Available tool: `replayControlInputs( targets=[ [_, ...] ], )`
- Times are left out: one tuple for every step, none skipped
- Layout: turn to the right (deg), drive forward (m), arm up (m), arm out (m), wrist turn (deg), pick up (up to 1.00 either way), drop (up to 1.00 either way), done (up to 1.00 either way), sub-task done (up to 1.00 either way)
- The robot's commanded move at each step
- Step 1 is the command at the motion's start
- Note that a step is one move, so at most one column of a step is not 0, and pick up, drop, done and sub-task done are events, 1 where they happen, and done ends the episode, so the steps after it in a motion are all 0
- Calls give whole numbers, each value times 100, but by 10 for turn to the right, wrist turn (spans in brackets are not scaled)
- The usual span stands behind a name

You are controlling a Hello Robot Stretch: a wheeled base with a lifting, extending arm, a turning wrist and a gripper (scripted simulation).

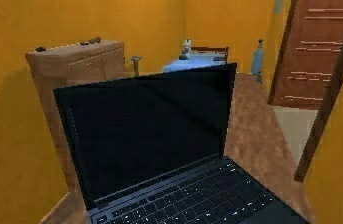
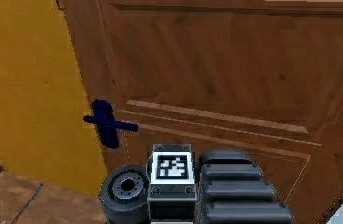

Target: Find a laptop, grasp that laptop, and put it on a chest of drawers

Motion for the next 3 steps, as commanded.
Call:
replayControlInputs(
  targets=[
    [120, 0, 0, 0, 0, 0, 0, 0, 0],
    [0, 100, 0, 0, 0, 0, 0, 0, 0],
    [360, 0, 0, 0, 0, 0, 0, 0, 0]
  ],
)
